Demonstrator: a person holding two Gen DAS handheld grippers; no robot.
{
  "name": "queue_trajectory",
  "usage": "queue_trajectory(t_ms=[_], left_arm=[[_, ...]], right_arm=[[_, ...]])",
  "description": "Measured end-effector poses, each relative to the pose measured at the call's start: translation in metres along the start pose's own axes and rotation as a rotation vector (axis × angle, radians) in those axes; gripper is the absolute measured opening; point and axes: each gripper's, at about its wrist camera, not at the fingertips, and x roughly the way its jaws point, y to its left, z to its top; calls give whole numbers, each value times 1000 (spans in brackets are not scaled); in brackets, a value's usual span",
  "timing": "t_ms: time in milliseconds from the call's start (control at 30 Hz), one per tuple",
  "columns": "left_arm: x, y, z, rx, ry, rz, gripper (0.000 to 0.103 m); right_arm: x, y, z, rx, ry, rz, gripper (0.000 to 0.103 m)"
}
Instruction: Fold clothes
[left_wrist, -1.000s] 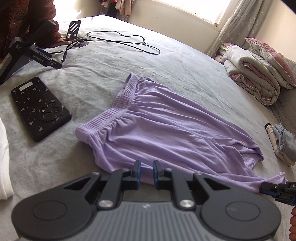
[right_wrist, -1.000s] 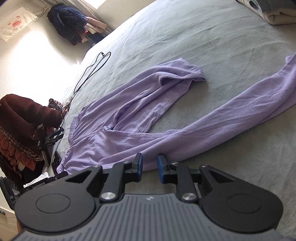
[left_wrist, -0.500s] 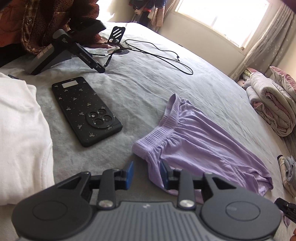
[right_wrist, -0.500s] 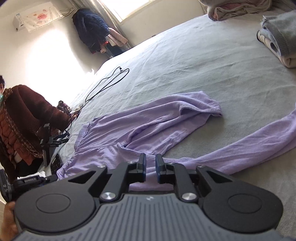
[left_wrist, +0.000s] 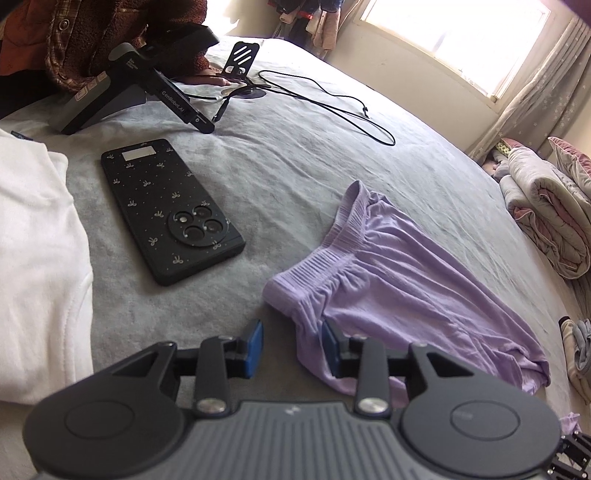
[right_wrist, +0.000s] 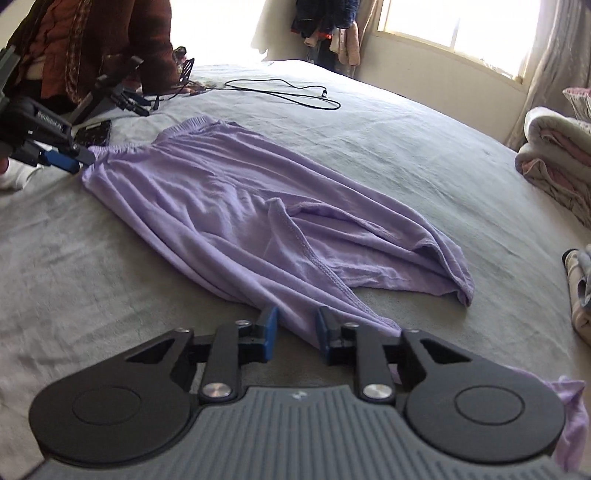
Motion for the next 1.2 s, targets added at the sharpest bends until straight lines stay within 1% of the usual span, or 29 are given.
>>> queue_trajectory(t_ms=[67,200,300,333,400,467,567,767,967,1033,1067,1100,1200], left_arm=[[1,-2,0,3,-10,7,33],[4,-5,0,0,-20,25,18],[6,-7,0,0,-21,29,16],[6,-8,0,0,-19,29,16],[6,-8,-1,-5,-14,20,16],[5,-7,0,-17,-12,12,16],[5,-4,1,-40,-9,1,16],[5,-1,3,-56,-5,-5,16],[4,1,4,-59,-9,-3,16],[4,1,4,-61,-11,-2,16],[4,2,5,-62,-11,-2,16],[3,2,5,-63,-12,-1,16],[3,2,5,-64,-14,-2,16]], right_arm=[[2,2,0,-25,-15,-30,1],[3,1,9,-2,-87,-98,0],[9,-5,12,46,-124,-163,0],[12,-7,11,61,-124,-178,0],[19,-11,7,88,-110,-181,0],[15,-8,6,86,-120,-144,0],[4,1,9,64,-151,-63,14],[-16,20,13,16,-205,90,14],[-6,39,6,-85,-164,111,17],[-2,46,4,-119,-150,118,25],[0,49,3,-136,-143,122,33],[1,52,2,-153,-136,125,35],[5,57,0,-173,-125,122,35]])
